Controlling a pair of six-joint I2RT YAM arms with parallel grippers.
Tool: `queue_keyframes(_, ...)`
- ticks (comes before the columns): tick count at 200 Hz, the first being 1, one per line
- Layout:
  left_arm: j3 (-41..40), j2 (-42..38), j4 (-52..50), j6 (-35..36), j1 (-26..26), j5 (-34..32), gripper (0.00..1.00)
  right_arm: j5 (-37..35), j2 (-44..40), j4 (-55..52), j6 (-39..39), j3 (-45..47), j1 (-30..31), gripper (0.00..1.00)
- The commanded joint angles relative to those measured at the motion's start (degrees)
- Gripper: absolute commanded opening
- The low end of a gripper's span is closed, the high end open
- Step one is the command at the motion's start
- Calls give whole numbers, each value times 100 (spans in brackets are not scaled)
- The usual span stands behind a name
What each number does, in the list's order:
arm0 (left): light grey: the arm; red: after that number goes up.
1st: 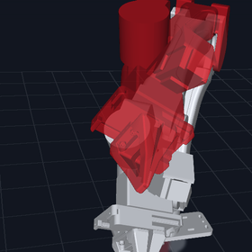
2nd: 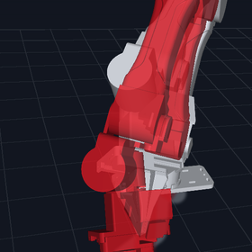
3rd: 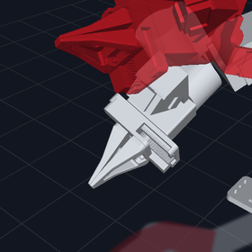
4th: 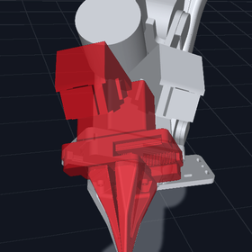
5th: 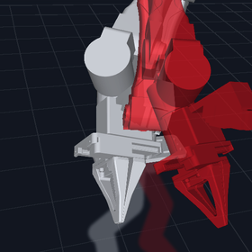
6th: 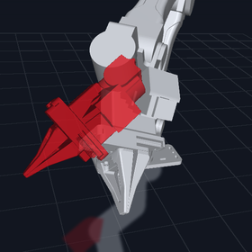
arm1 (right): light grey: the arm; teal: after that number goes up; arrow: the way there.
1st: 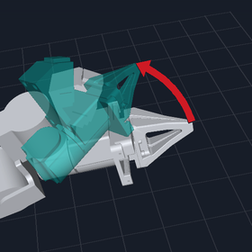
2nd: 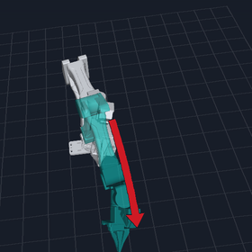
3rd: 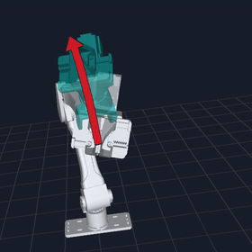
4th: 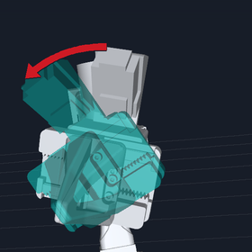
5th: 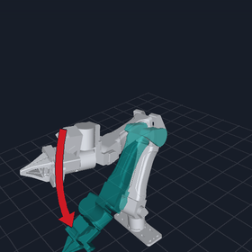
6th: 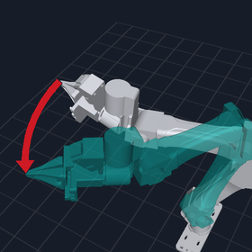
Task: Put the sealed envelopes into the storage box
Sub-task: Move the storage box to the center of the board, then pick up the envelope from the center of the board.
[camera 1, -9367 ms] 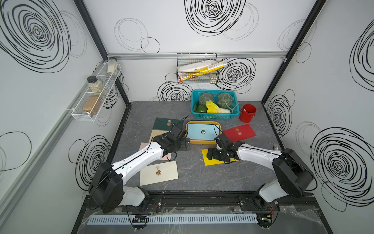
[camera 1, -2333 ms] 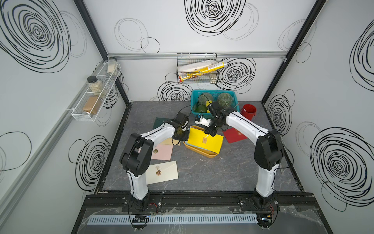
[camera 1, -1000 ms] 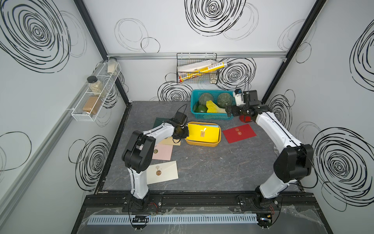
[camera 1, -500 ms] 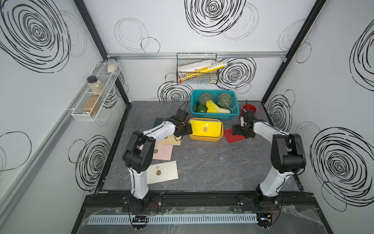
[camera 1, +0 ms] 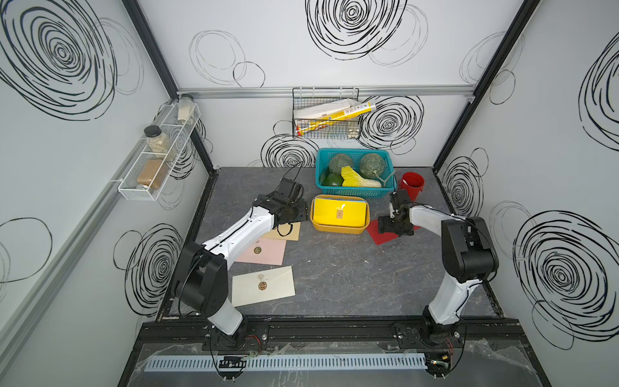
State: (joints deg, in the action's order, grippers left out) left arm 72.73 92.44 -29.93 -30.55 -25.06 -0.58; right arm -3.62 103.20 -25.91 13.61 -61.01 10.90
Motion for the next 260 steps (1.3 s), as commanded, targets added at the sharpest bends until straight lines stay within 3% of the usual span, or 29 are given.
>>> queue_keyframes(1,60,-21,-51,-8,-16,-91,73,377,-194,-883,311,477,367,91)
queue_keyframes(32,-165,-198,-158,-347,-193,117,73,1043,-795,-1099,1240,1206,1113,90)
queue_keyframes(72,-917,-419,200,-1268,-661,405,74,2008,-1435,-20,3289,2162,2487,89)
queue_keyframes(95,-1407,-482,472,-1505,-762,592,74,2194,-1302,414,4148,1885,3328,90)
queue_keyframes(108,-1584,-544,565,-1497,-822,621,74,2143,-1353,327,4258,1454,3577,91)
queue_keyframes(124,-1681,-564,707,-1380,-899,655,74,1667,-1603,-288,4073,920,3506,94)
queue_keyframes(138,-1599,-430,739,-1190,-1000,731,74,1398,-1821,-715,3727,752,3076,97)
queue_keyframes(178,-1309,329,880,-334,-1347,977,77,1444,-2406,-529,3307,1807,1972,100)
queue_keyframes(214,-1329,686,1200,55,-1481,1313,78,1360,-2597,-71,3369,2718,1872,100)
queue_keyframes(260,-1451,1093,1610,205,-1647,1956,77,1465,-2646,391,3315,3068,1923,100)
